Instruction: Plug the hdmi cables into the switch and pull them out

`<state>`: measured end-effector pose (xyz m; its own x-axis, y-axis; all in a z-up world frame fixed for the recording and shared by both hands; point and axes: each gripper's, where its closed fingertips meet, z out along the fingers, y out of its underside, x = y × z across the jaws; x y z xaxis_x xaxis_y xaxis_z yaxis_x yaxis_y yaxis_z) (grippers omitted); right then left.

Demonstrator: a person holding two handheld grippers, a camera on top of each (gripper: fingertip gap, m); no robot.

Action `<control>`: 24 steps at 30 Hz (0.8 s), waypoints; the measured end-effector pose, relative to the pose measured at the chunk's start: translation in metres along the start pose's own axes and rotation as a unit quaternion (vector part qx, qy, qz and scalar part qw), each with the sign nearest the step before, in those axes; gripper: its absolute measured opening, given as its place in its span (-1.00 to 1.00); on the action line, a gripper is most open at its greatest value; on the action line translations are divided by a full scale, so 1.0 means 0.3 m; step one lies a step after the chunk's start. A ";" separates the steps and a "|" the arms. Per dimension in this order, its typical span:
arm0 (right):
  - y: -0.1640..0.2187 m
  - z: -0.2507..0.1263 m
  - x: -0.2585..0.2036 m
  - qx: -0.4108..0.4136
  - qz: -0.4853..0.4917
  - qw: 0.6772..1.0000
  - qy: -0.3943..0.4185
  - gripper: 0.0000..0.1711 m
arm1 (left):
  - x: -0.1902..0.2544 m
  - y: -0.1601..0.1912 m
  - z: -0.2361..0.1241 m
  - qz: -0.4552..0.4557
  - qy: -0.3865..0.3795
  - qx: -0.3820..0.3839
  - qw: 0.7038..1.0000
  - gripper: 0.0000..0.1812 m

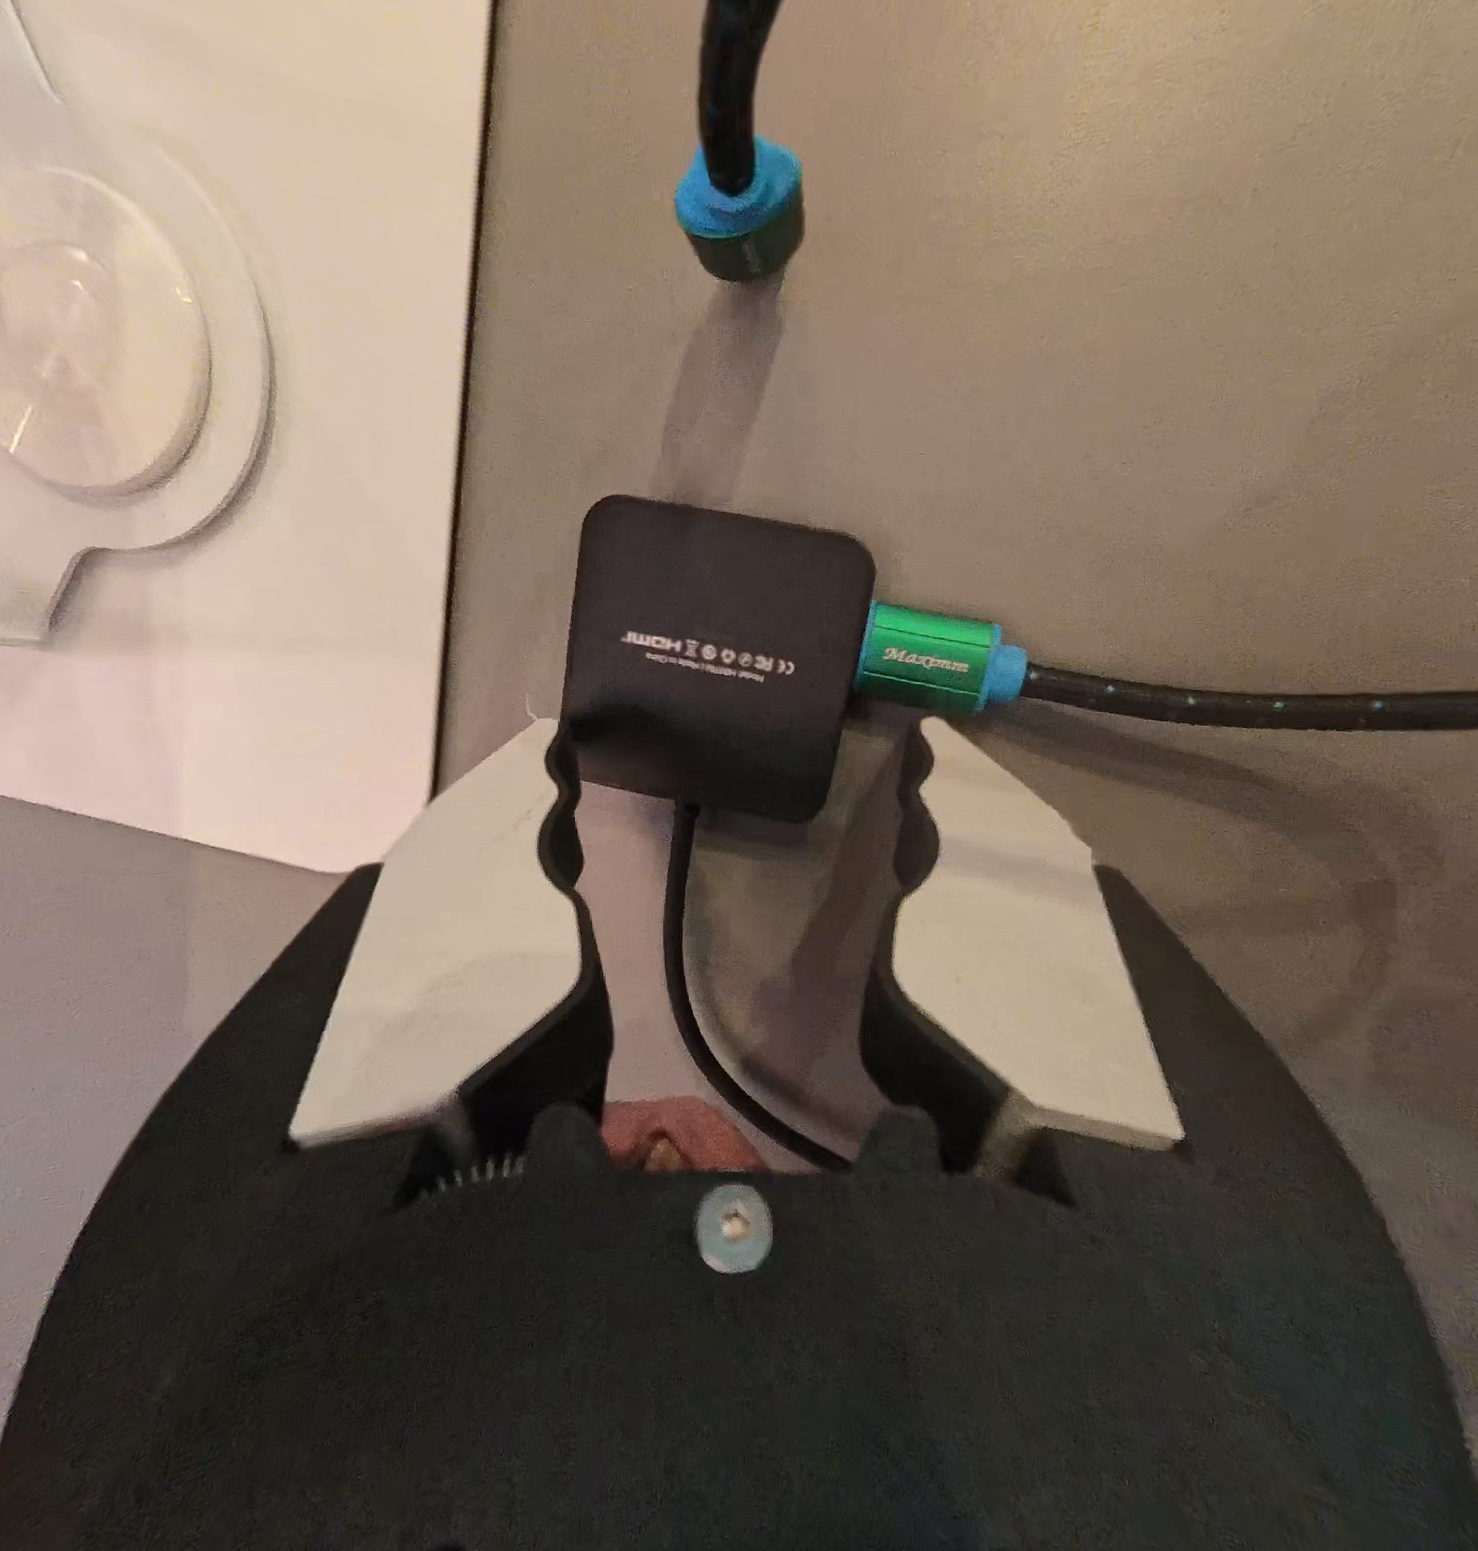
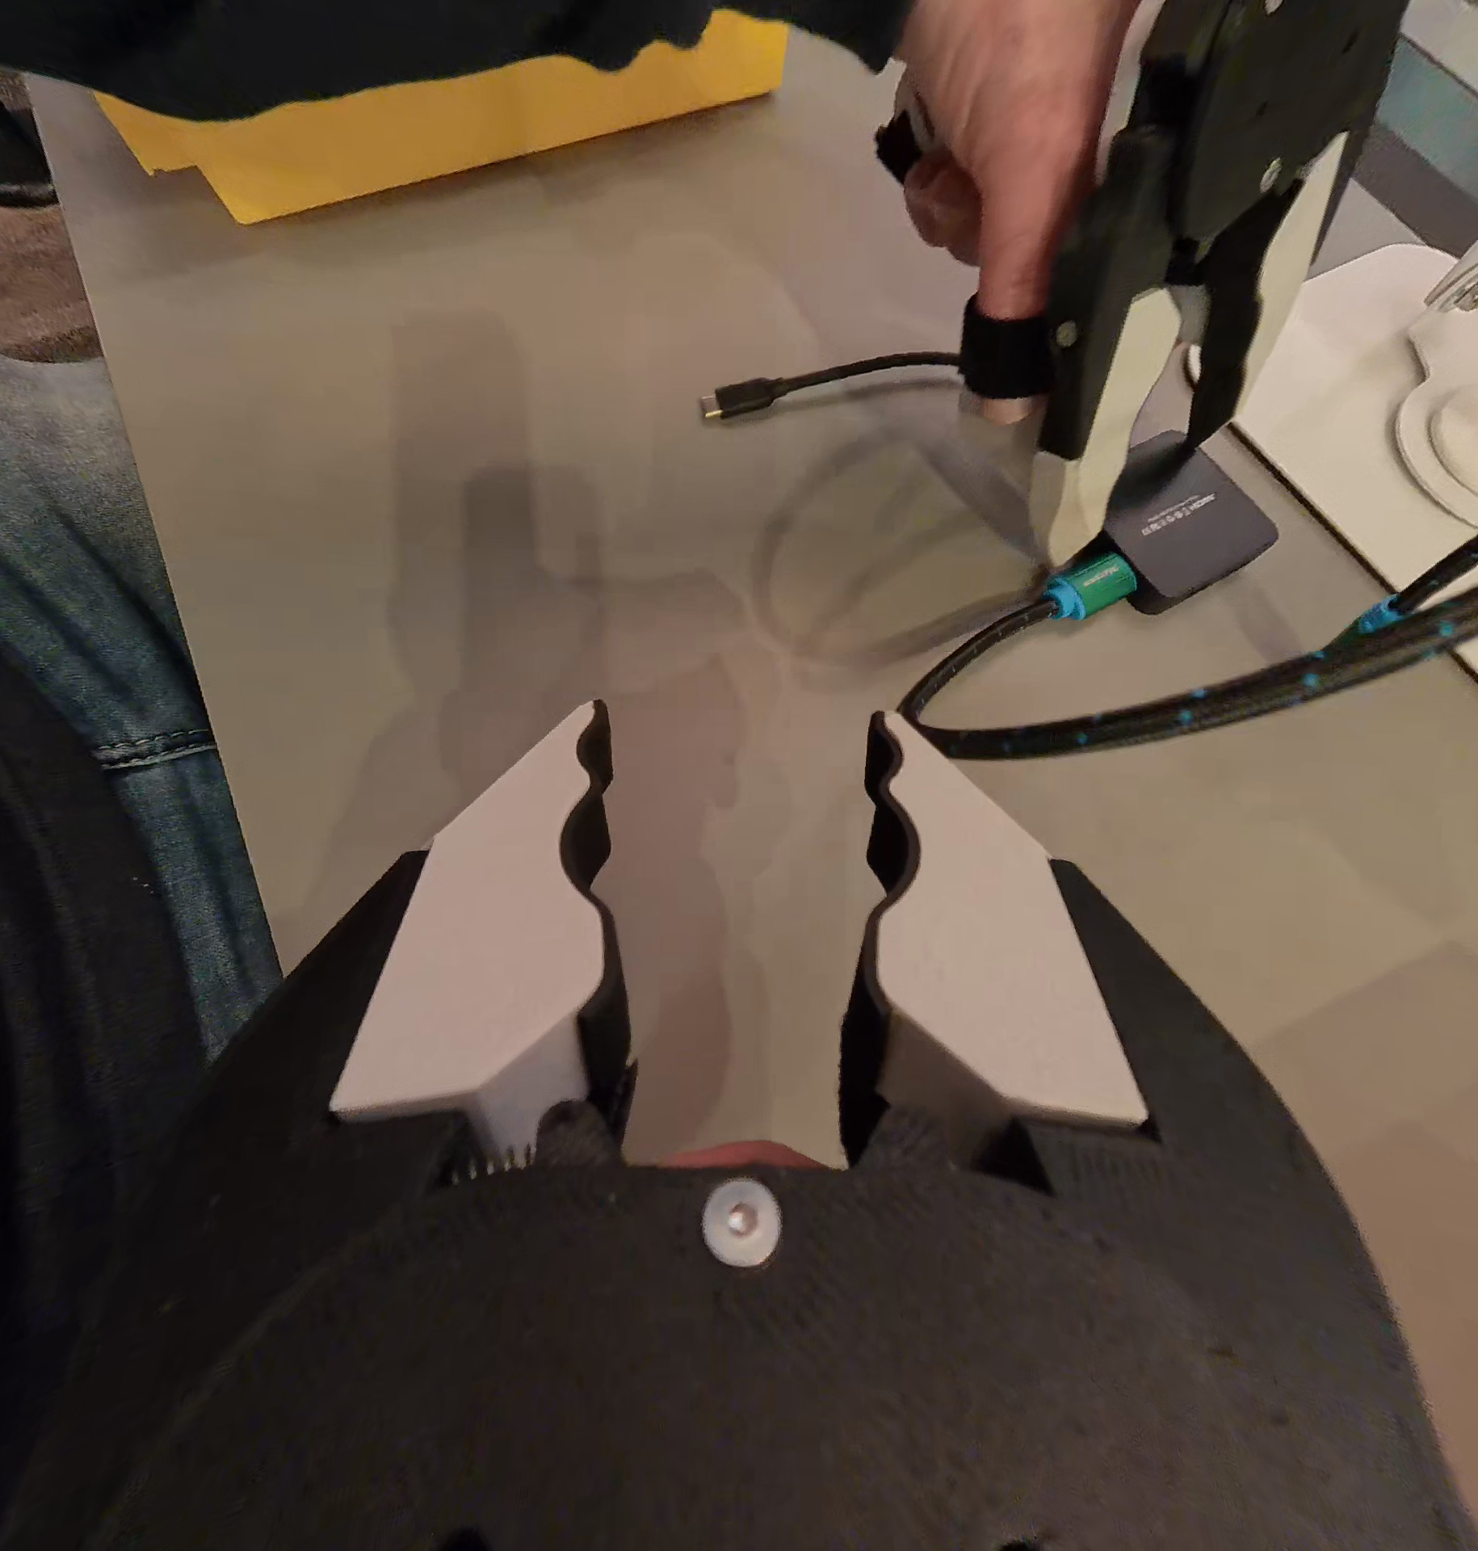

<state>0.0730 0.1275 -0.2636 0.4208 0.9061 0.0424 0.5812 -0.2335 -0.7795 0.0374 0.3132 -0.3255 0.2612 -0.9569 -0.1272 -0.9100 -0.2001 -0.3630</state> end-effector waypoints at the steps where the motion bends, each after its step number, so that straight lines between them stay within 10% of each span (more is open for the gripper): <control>1: 0.003 0.001 0.002 0.000 0.001 1.000 -0.001 -0.30 | -0.010 -0.002 0.002 0.005 0.000 0.001 1.000 -0.23; 9: 0.005 -0.001 -0.003 0.007 -0.001 1.000 -0.008 -0.31 | -0.058 -0.011 0.015 0.037 -0.014 0.000 0.999 0.00; 14: 0.001 0.004 -0.003 0.009 0.000 1.000 -0.011 -0.31 | -0.027 -0.018 0.037 0.021 0.076 0.007 0.997 -0.26; 24: -0.052 0.029 0.057 0.033 -0.005 0.999 0.042 -0.31 | 0.010 -0.005 0.007 -0.056 0.022 0.028 0.998 -0.27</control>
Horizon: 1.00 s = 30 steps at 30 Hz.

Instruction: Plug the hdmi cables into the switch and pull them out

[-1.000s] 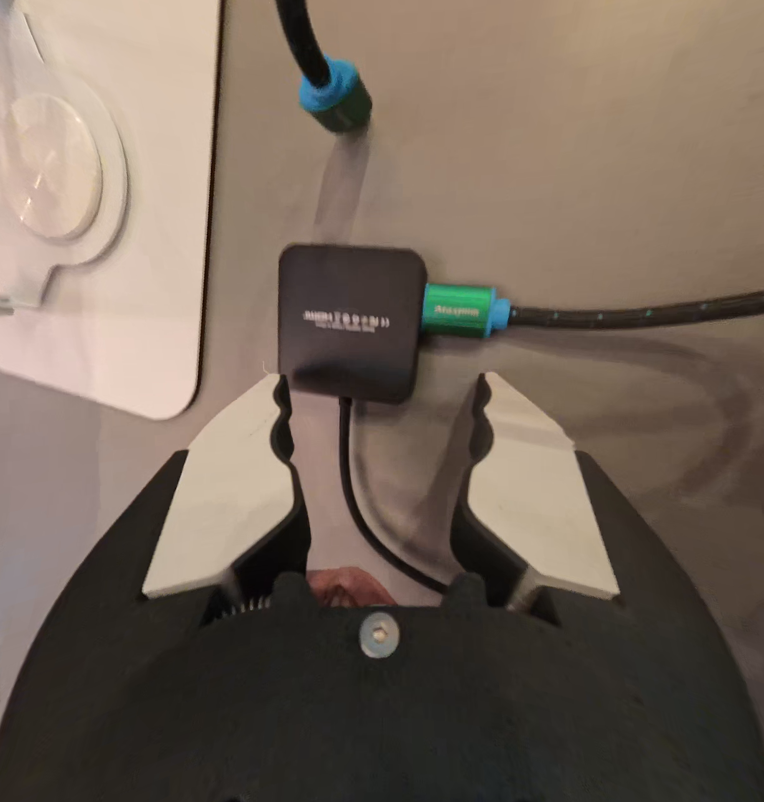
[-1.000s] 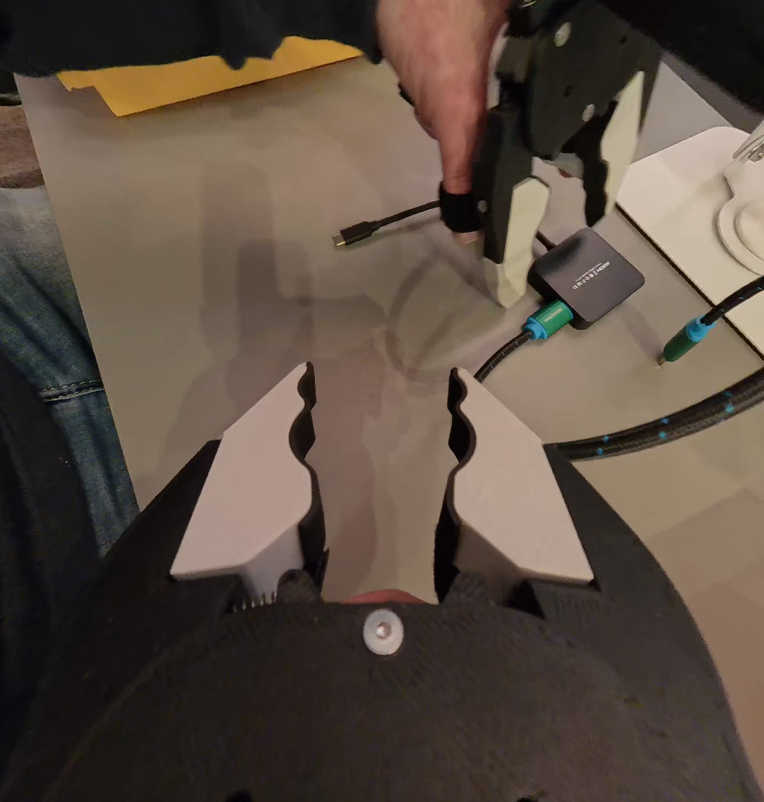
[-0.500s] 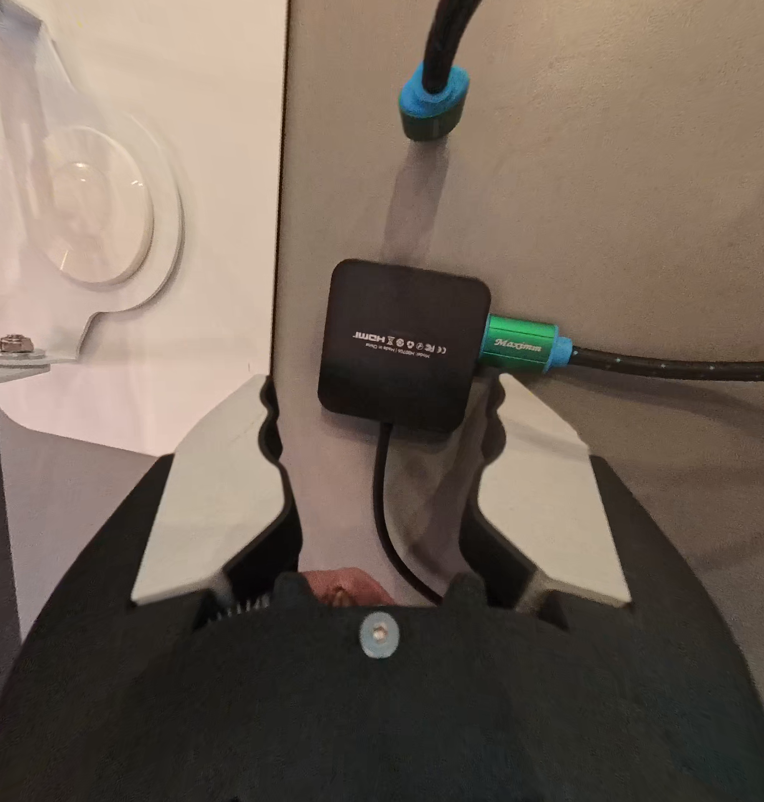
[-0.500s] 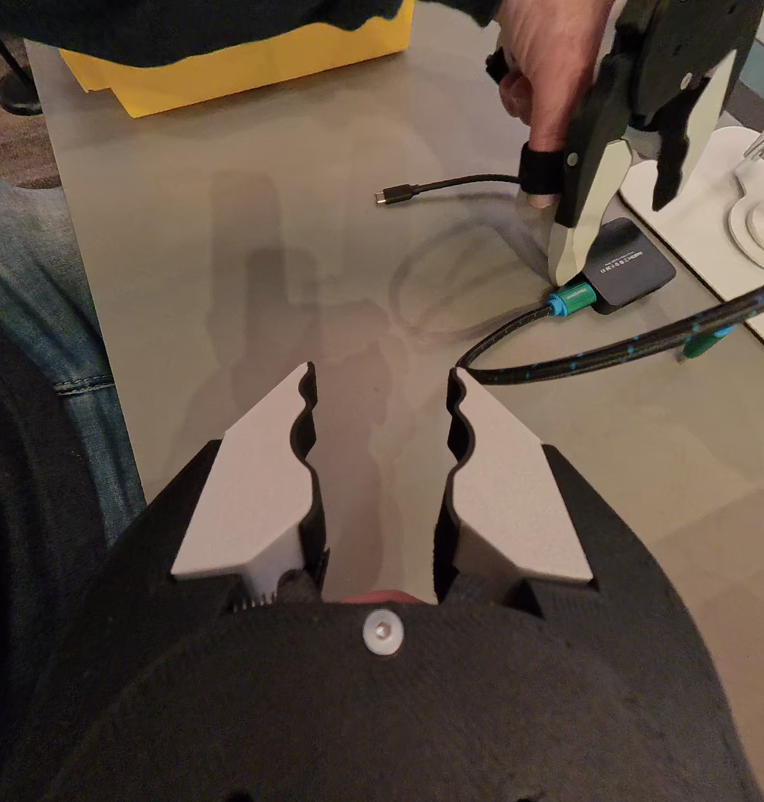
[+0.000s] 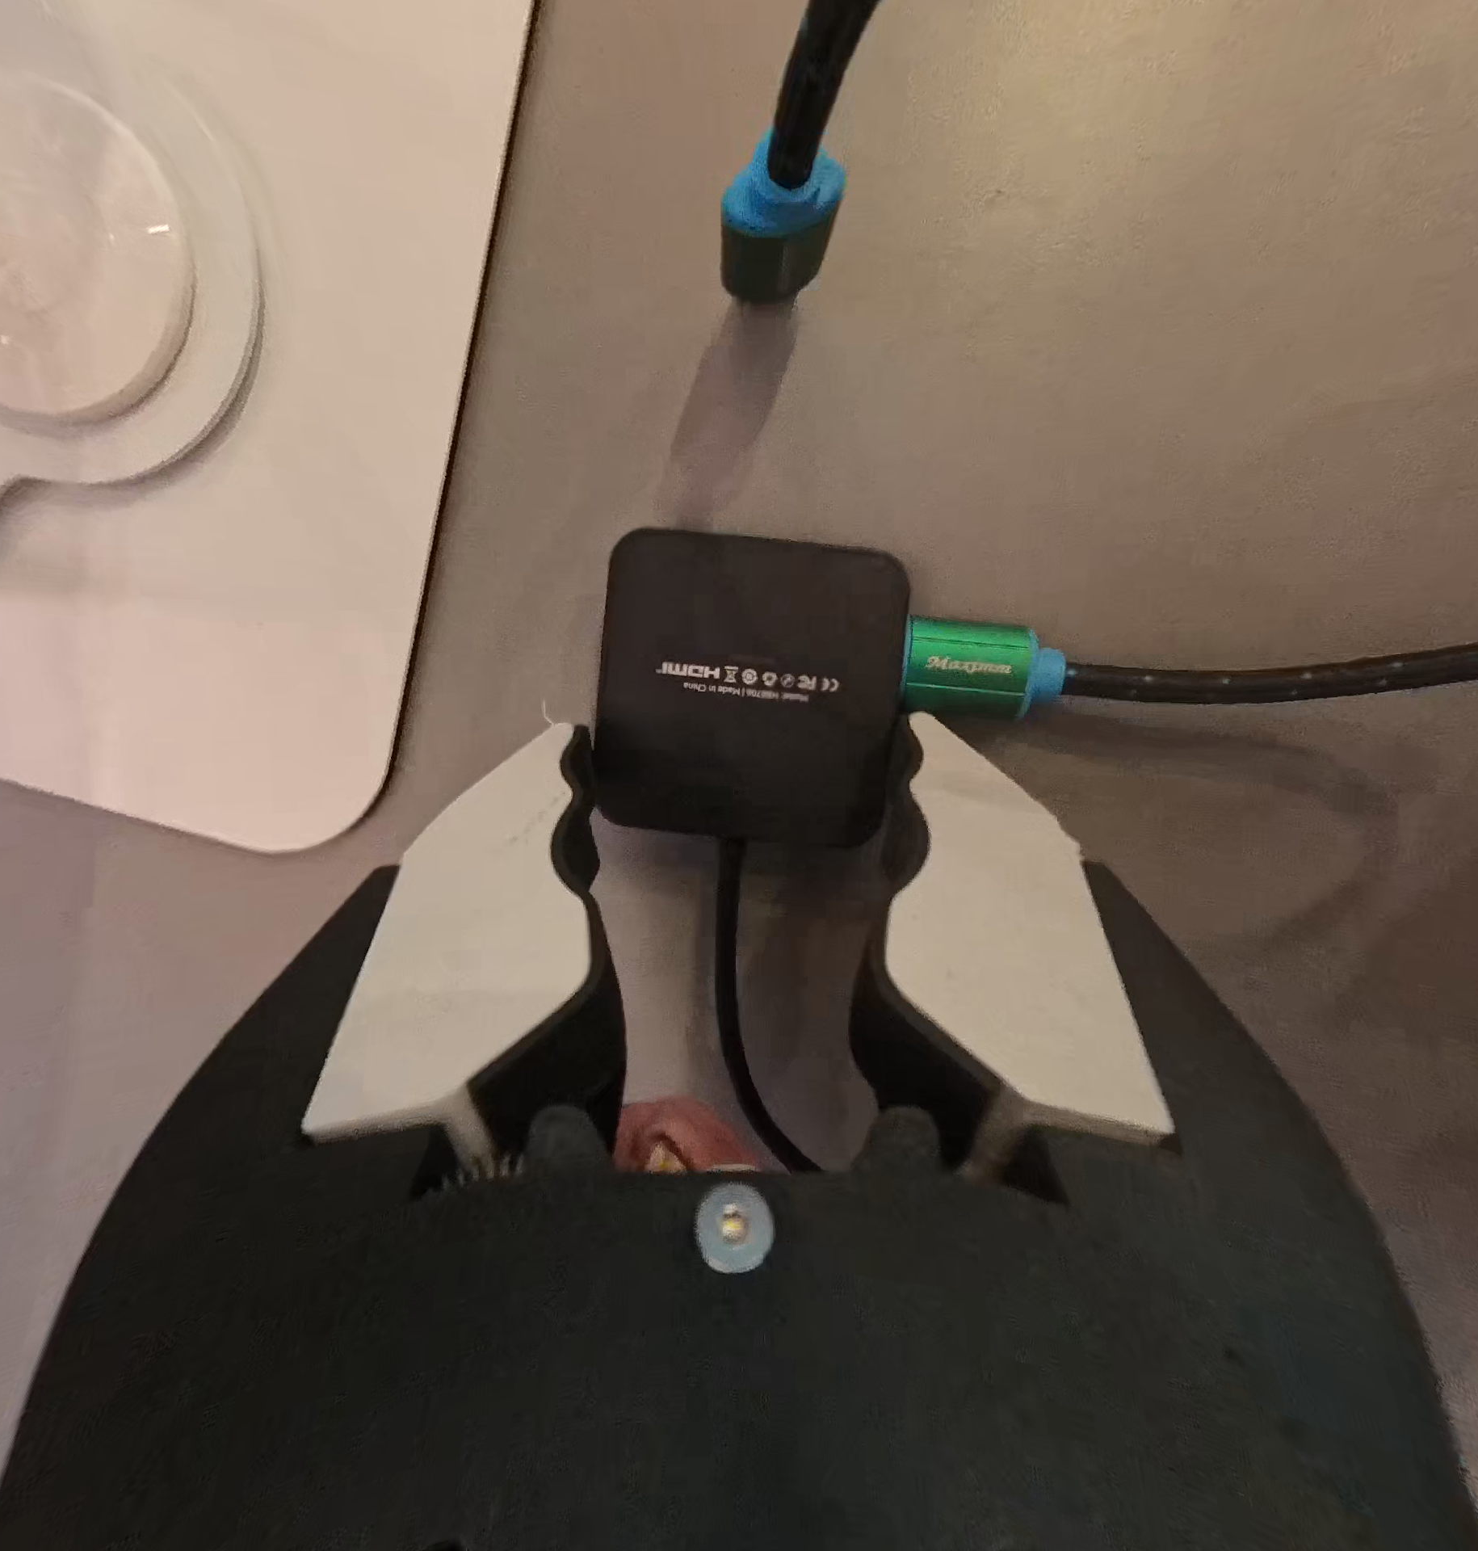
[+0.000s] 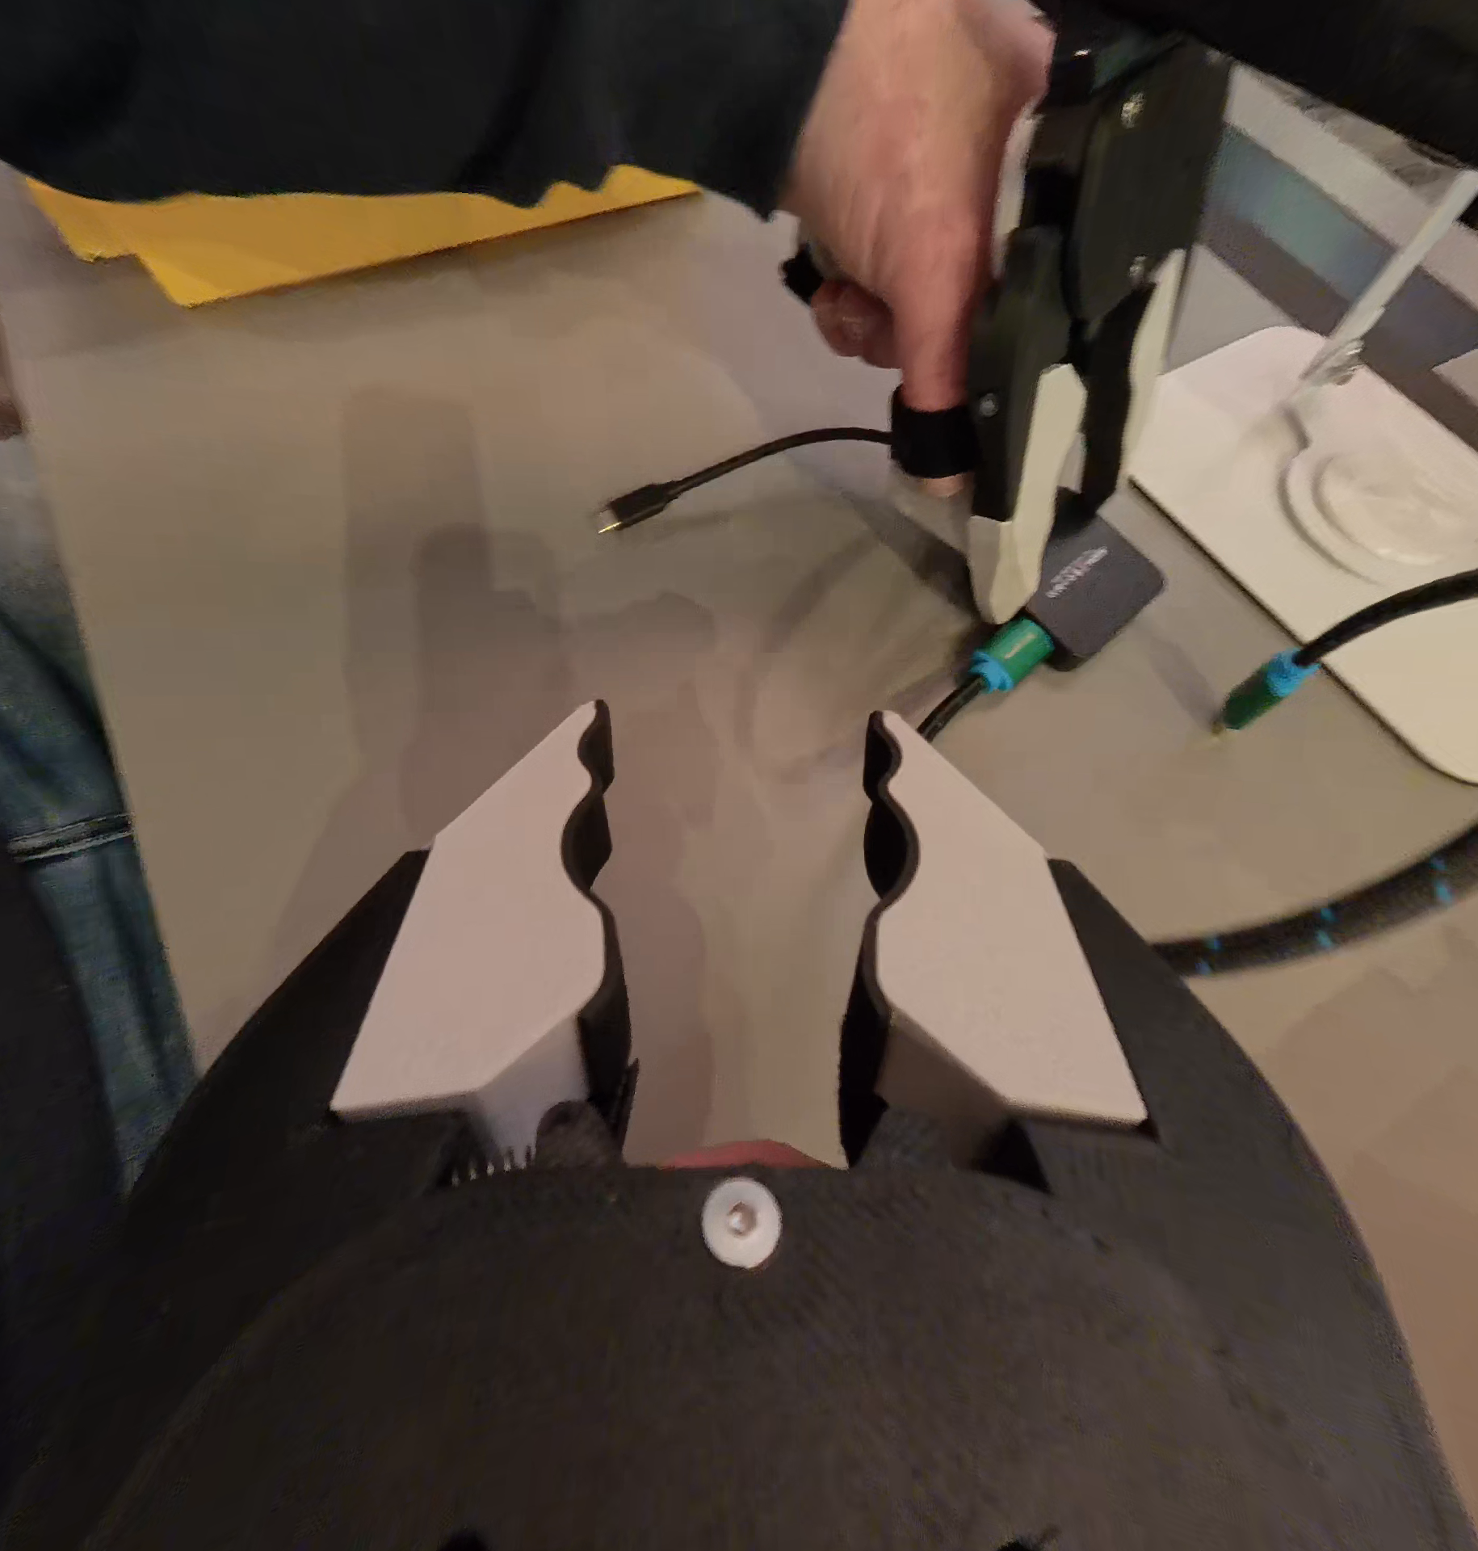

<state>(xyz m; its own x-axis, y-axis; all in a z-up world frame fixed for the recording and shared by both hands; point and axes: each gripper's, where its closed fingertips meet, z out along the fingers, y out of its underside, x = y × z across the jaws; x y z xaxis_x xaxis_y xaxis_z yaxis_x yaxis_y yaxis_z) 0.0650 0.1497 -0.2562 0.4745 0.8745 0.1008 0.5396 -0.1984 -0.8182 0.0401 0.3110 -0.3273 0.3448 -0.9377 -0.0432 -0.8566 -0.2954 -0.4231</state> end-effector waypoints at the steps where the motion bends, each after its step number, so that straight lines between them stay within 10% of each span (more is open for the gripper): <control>1: 0.000 0.010 0.015 -0.004 -0.008 1.000 0.016 -0.31 | -0.003 0.002 -0.012 -0.021 -0.013 0.005 1.000 -0.27; 14: 0.013 0.058 0.271 -0.152 -0.297 0.898 0.287 -0.31 | 0.117 -0.017 -0.175 -0.202 -0.015 0.082 0.976 -0.28; 18: 0.050 0.100 0.287 -0.184 -0.359 0.875 0.268 -0.78 | 0.166 -0.015 -0.175 -0.225 0.006 0.077 0.971 -0.28; 24: 0.051 0.101 0.248 -0.161 -0.375 0.884 0.227 -0.95 | 0.189 -0.009 -0.206 -0.224 0.025 0.088 0.970 -0.29; 30: -0.029 -0.004 0.262 -0.060 -0.346 0.914 0.202 -0.99 | 0.222 -0.096 -0.473 -0.201 0.118 0.258 0.938 -0.14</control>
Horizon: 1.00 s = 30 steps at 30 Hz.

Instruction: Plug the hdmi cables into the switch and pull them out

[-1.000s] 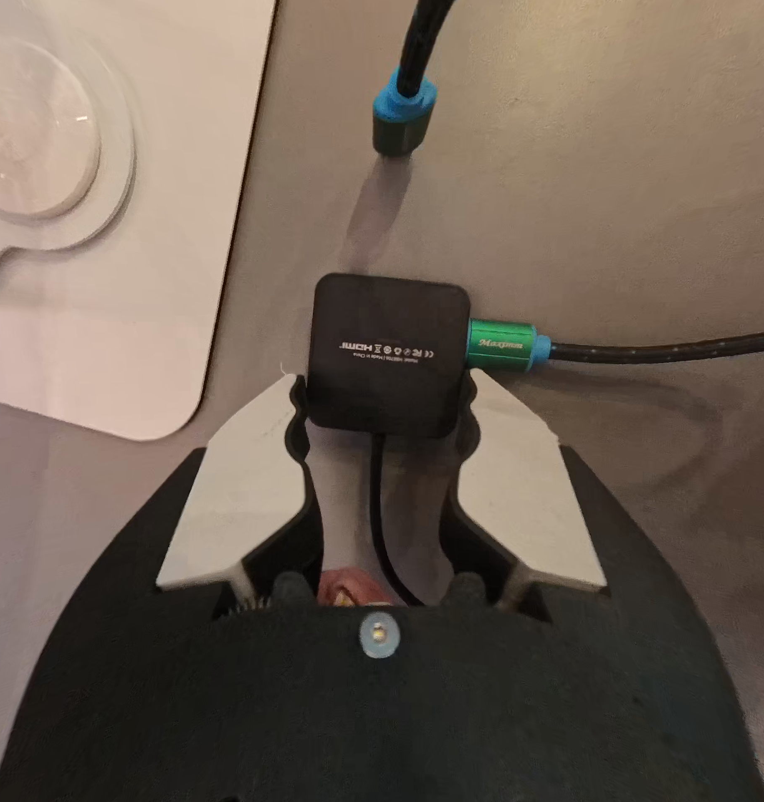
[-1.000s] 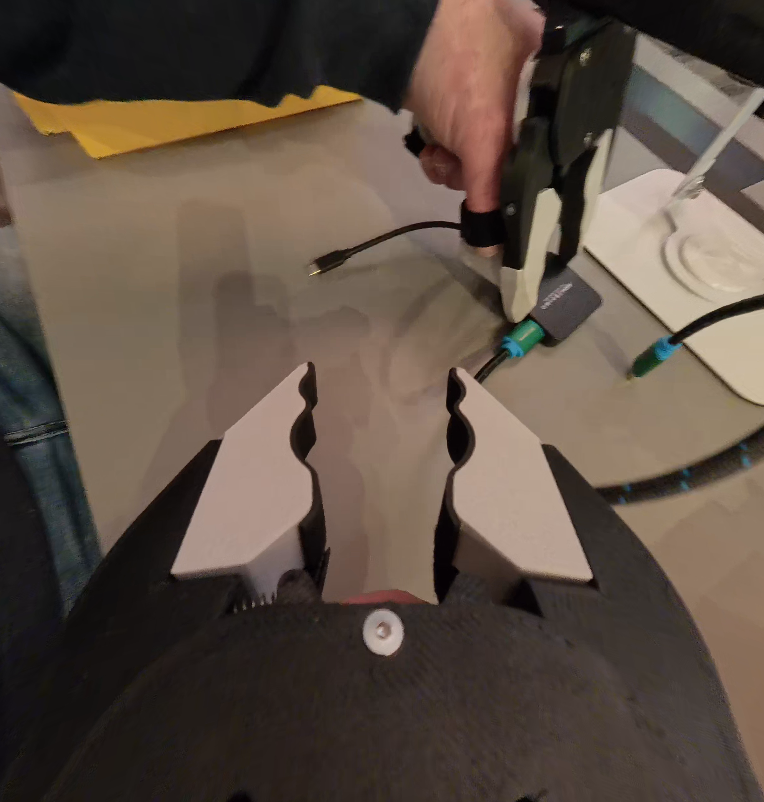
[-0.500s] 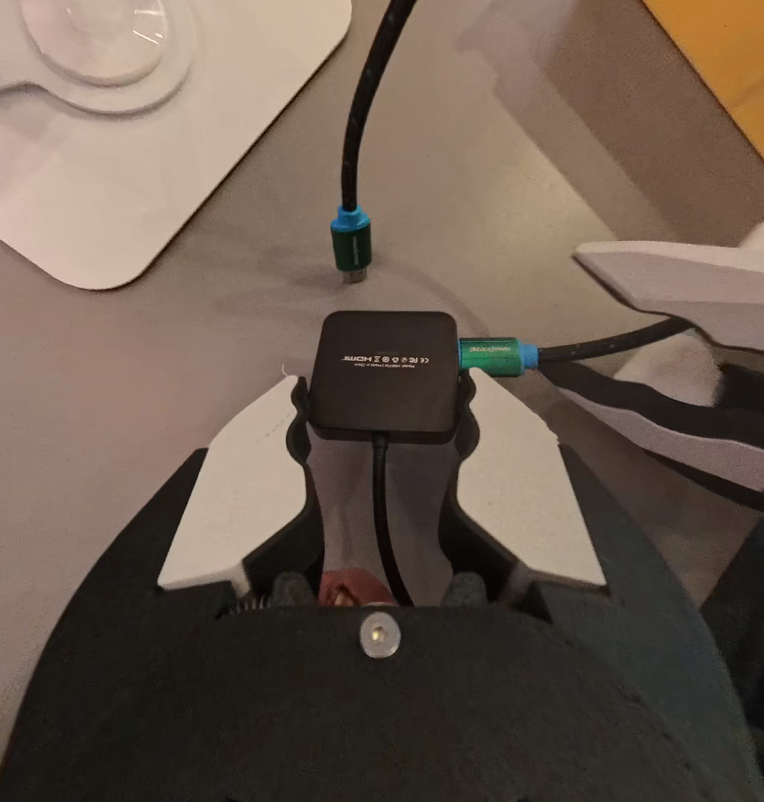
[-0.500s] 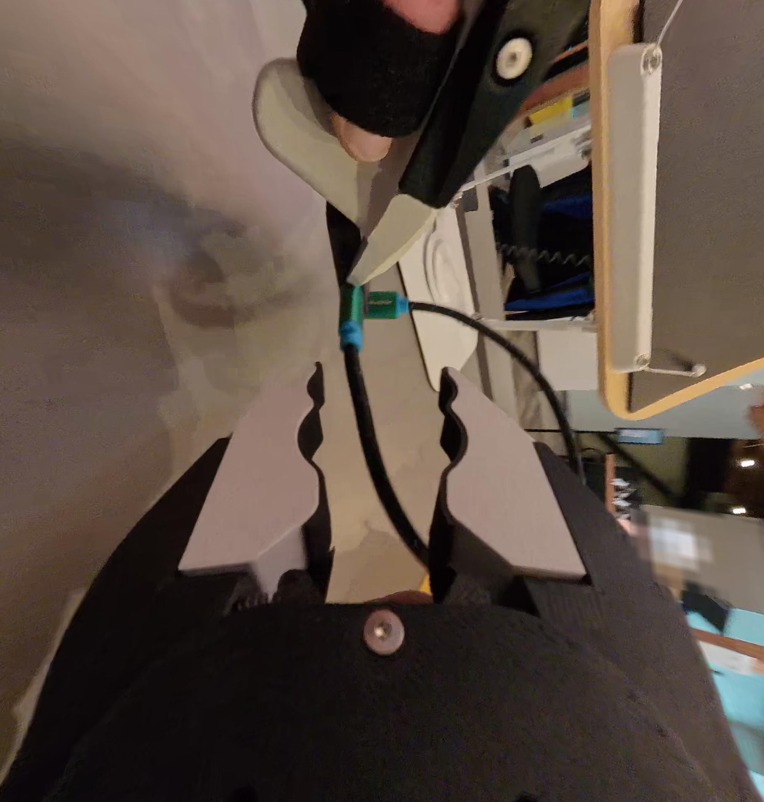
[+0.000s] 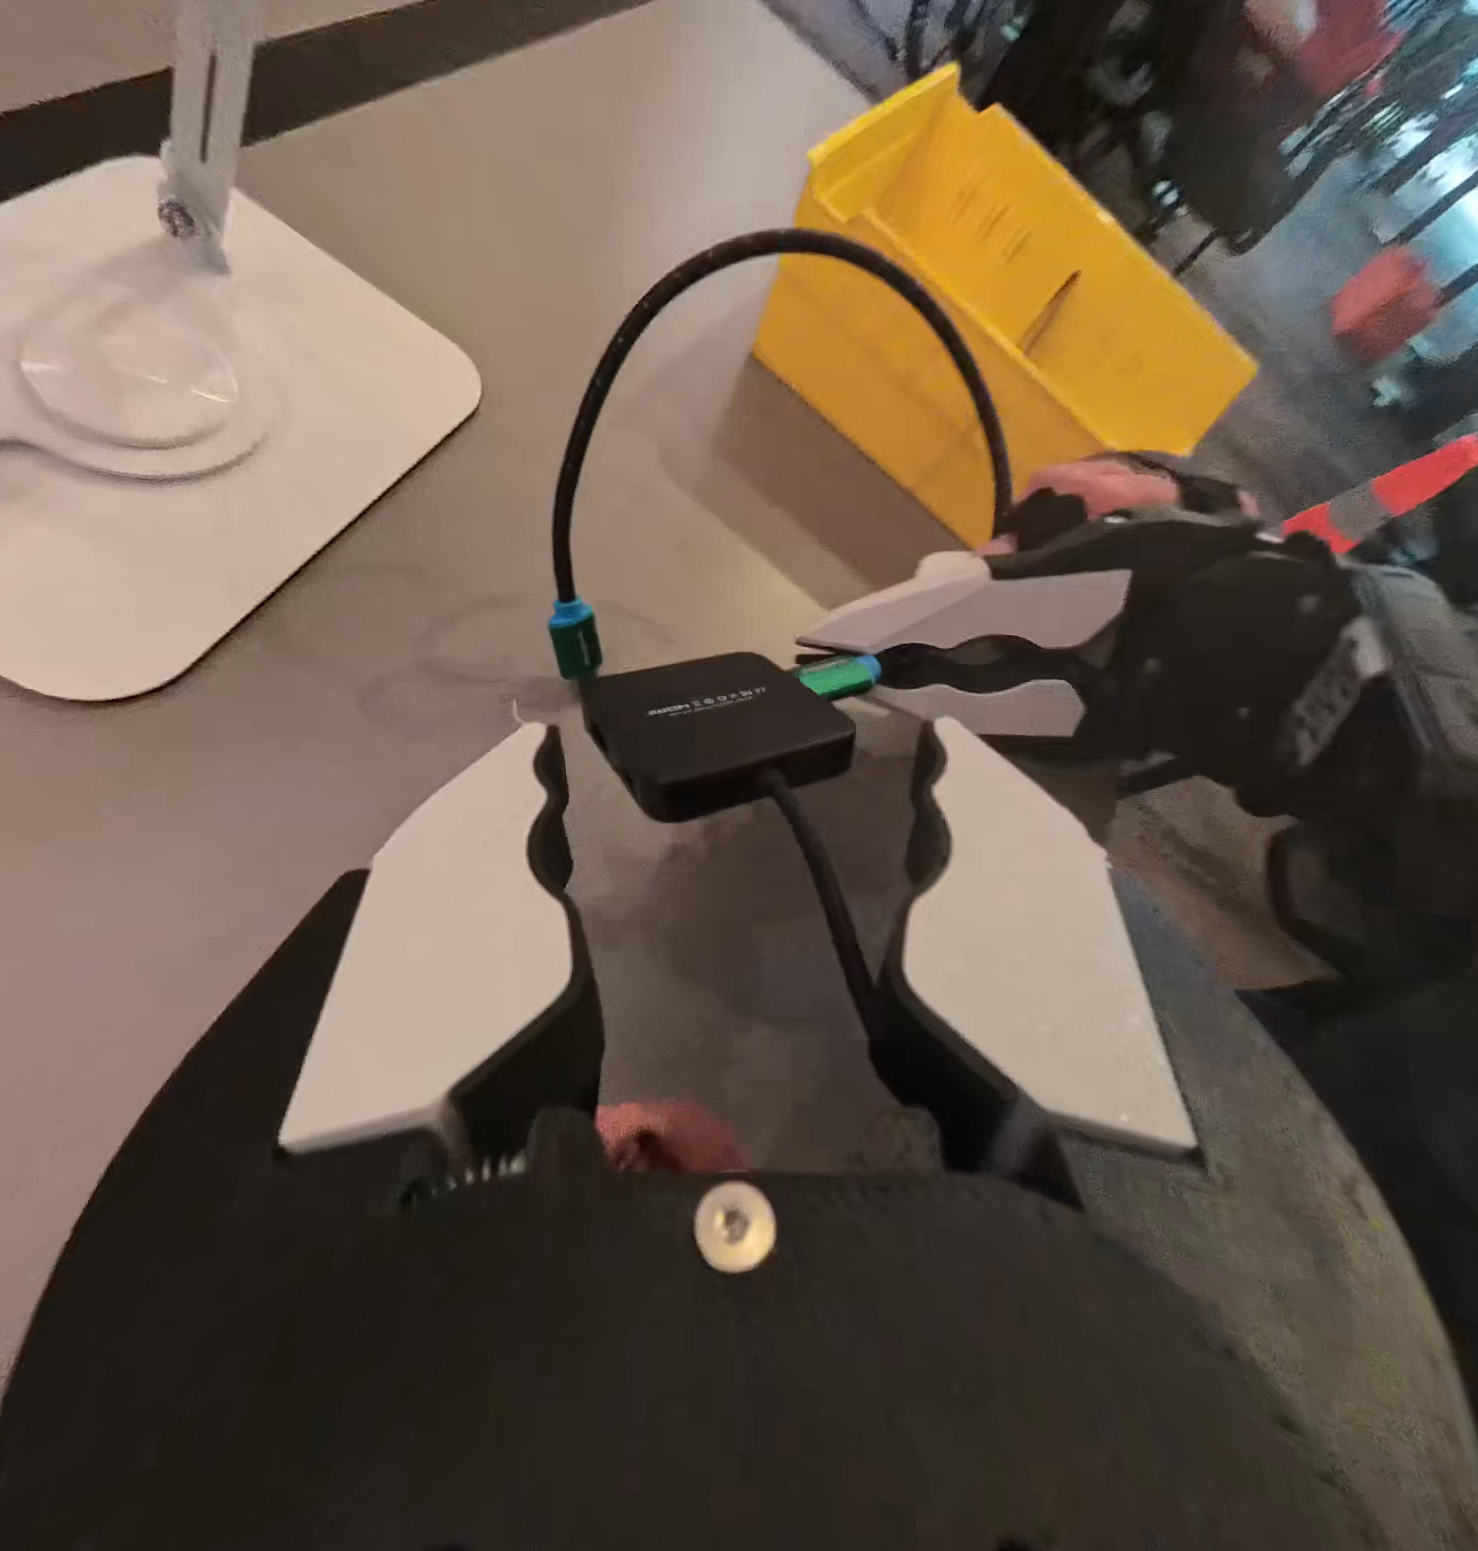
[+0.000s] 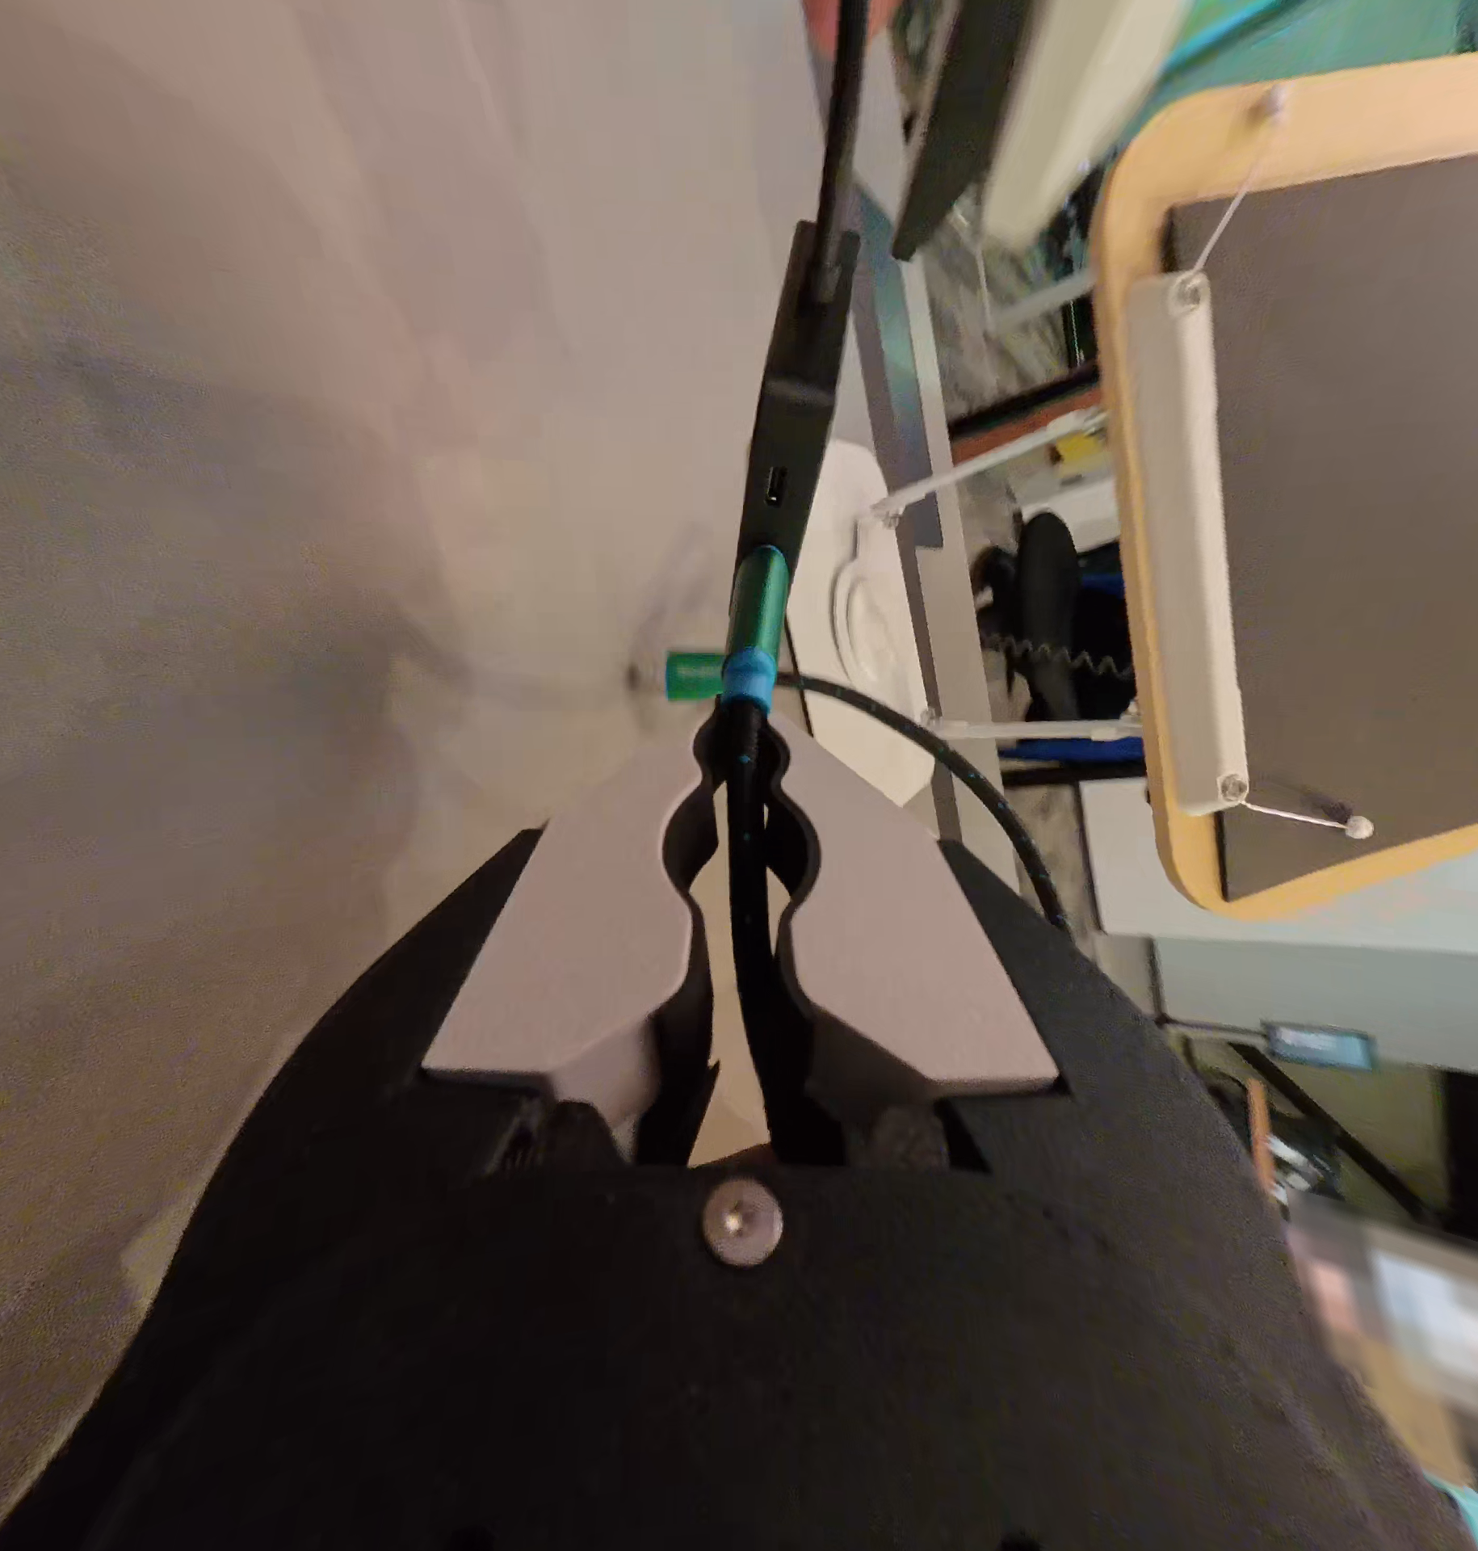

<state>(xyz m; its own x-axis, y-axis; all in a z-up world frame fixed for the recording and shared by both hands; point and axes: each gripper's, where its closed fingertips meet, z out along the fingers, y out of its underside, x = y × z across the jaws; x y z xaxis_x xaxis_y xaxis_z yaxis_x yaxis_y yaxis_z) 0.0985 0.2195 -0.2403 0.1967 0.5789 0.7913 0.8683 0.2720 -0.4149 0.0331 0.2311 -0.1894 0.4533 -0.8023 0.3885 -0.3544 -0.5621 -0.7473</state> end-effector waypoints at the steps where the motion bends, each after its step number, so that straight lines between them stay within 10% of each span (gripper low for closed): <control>1: -0.012 -0.018 0.018 0.017 0.008 1.000 -0.001 -0.98 | 0.016 -0.009 -0.033 -0.010 0.020 0.015 1.000 -0.10; 6: -0.073 -0.093 0.070 0.086 0.036 0.996 -0.005 -0.98 | 0.075 -0.037 -0.161 -0.045 0.078 0.131 0.987 -0.05; 24: -0.188 -0.219 0.059 0.174 0.009 0.982 -0.072 -0.98 | 0.281 0.033 -0.155 0.034 0.222 0.143 0.964 0.38; 30: -0.193 -0.210 0.058 0.175 0.022 0.982 -0.071 -0.98 | 0.192 -0.022 -0.232 -0.024 0.233 0.220 0.947 0.20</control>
